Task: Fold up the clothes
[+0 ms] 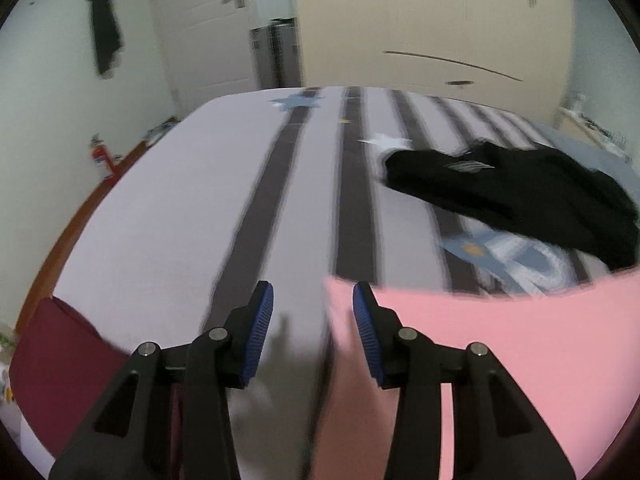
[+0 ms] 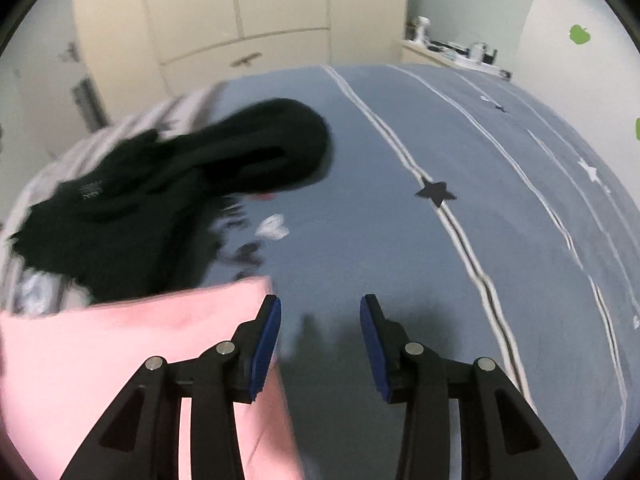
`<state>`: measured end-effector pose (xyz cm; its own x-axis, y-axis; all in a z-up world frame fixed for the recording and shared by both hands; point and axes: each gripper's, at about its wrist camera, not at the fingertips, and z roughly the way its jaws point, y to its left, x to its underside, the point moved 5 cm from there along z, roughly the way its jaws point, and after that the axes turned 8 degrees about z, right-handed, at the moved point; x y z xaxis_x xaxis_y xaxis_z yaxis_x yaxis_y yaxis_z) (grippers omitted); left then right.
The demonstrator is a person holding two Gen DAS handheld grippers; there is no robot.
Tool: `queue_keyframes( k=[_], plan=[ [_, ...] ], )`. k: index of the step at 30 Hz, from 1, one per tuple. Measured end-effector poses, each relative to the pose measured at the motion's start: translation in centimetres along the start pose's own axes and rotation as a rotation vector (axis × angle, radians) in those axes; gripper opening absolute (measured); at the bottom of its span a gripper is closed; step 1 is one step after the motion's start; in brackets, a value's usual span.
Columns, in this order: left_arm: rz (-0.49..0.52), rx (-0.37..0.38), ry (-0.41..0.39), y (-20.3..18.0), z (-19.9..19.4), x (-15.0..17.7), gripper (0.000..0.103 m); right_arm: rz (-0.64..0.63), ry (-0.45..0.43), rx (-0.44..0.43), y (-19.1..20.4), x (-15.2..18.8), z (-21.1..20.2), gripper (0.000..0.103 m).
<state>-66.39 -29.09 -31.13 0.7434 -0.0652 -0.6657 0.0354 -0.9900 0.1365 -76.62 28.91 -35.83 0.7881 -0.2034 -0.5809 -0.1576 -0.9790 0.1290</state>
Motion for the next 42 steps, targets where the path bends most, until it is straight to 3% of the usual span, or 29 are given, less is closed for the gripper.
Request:
queue_keyframes(
  k=[4,7,13,16,19,26,31,40,42],
  plan=[
    [-0.001,0.094,0.014,-3.0,-5.9,5.3,0.04,0.06,-0.023,-0.06,-1.5,5.2,-5.9,0.039],
    [0.02,0.138,0.038,-5.6,-9.9,10.2,0.041,0.097,-0.014,-0.027,-4.7,11.1,-10.5,0.039],
    [0.008,0.118,0.092,-7.1,-16.3,19.2,0.046,0.12,0.036,0.102,-11.9,21.7,-16.6,0.048],
    [-0.028,0.086,0.119,-6.9,-18.9,22.5,0.051,0.074,0.062,0.159,-15.1,25.3,-19.0,0.048],
    [-0.05,0.062,0.144,-6.9,-21.3,25.3,0.054,0.067,0.066,0.179,-17.7,27.9,-21.4,0.059],
    [-0.04,0.029,0.193,-8.5,-26.7,29.3,0.055,0.184,0.102,0.189,-24.3,31.5,-23.5,0.061],
    [-0.049,0.012,0.198,-9.6,-29.2,30.1,0.055,0.316,0.146,0.111,-28.2,32.3,-22.2,0.061],
    [-0.053,0.014,0.195,-10.2,-31.3,31.3,0.055,0.216,0.124,0.051,-25.4,31.8,-19.9,0.061],
    [-0.061,0.013,0.194,-9.8,-31.6,31.8,0.055,0.221,0.117,0.054,-25.3,31.7,-19.8,0.055]
  ],
)
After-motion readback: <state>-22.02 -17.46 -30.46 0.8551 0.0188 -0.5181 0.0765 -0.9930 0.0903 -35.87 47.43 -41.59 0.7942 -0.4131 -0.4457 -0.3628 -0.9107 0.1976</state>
